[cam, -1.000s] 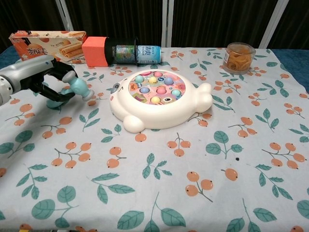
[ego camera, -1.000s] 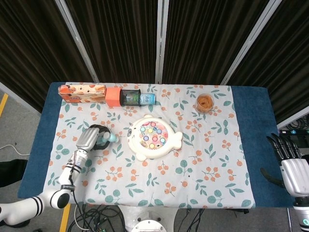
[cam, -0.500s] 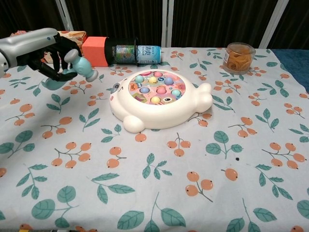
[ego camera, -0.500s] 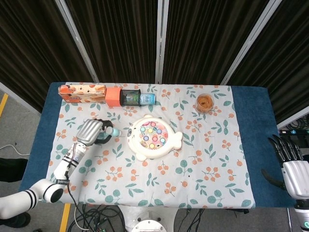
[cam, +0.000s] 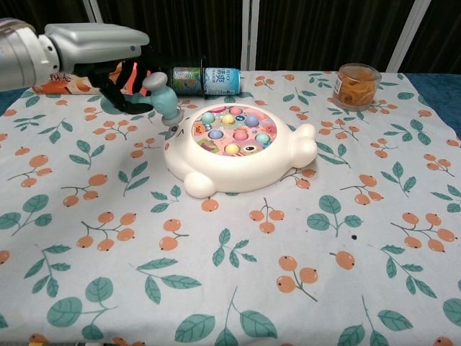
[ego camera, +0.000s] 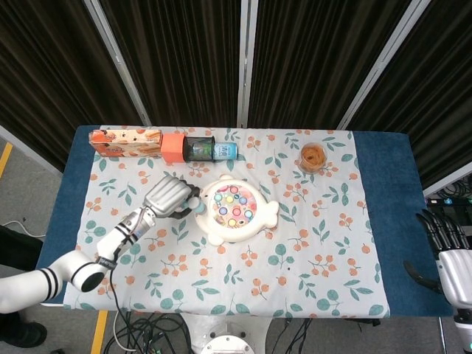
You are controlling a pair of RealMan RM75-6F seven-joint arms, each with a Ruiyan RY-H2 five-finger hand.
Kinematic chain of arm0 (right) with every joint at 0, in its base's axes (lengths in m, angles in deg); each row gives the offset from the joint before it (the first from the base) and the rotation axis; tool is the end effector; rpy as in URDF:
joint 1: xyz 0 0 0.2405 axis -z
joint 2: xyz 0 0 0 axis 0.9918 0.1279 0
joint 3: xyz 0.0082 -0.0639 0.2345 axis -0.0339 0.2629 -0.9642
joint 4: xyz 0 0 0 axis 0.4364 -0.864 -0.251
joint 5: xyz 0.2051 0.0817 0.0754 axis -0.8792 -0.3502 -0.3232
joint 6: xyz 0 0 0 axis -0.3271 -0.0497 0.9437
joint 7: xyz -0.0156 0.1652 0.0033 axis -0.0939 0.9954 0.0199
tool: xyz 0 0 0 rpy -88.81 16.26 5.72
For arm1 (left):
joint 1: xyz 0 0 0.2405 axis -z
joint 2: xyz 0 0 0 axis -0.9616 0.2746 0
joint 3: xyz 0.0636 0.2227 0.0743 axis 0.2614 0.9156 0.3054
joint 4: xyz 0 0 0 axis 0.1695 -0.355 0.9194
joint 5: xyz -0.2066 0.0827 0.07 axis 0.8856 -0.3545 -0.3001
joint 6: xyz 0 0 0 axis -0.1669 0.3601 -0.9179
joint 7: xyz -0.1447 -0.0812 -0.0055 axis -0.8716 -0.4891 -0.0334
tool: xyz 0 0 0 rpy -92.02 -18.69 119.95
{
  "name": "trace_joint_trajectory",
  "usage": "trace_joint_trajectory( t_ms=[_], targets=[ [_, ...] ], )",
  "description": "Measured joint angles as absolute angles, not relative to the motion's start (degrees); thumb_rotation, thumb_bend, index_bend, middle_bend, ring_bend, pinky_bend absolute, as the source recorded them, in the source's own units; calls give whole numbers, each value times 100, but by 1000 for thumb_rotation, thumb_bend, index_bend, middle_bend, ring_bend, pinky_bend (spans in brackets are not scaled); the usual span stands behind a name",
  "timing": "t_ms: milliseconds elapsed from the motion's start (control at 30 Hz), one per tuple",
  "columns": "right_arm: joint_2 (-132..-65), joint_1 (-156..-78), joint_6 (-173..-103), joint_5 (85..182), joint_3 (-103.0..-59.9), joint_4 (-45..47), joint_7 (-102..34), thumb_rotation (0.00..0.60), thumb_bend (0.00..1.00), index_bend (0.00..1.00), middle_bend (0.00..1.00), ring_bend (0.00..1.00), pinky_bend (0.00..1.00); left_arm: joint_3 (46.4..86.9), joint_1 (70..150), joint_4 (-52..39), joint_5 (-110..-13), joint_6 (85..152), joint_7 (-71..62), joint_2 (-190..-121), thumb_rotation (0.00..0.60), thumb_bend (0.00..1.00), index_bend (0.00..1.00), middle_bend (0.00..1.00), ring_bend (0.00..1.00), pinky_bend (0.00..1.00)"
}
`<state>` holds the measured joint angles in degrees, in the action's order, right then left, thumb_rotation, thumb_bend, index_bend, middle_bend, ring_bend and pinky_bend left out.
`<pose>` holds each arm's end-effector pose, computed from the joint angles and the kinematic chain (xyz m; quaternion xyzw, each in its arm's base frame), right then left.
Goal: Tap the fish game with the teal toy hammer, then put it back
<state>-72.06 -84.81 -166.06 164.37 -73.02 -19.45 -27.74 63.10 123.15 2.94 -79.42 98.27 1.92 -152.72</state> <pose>-0.2913 -0.1837 0.1723 0.5999 -0.3594 0.4453 0.5592 -0.0980 0.3914 -0.0190 -0.8146 -0.2866 -0.3714 0.3410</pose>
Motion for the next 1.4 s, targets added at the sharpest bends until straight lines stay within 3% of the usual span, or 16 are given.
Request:
trace_joint_trajectory(
  t_ms=[467,833,1133,1400],
  targets=[
    [-7216,-8491,-16563,16424,-7299,-1801,-2587,600,146,0,71,0,0,6044,13291,253,-6302,9165,1621,-15477,600,616,636,663,555,633],
    [-7211,-8534,-16485,16360,-7323,-1729,-2485,600,144,0,75,0,0,6263,13954,-53,-5057,9159,2626,-15775,600,620,648,666,555,636],
    [-7221,-8528,-16469,16312,-7328,-1651,-2394,600,143,0,79,0,0,6535,14280,-220,-4479,9254,3070,-15944,600,622,654,666,556,637],
    [-7235,-8529,-16478,16300,-7342,-1617,-2352,600,143,0,82,0,0,6581,14367,91,-4361,9494,3115,-15675,600,626,656,666,556,639]
  ],
)
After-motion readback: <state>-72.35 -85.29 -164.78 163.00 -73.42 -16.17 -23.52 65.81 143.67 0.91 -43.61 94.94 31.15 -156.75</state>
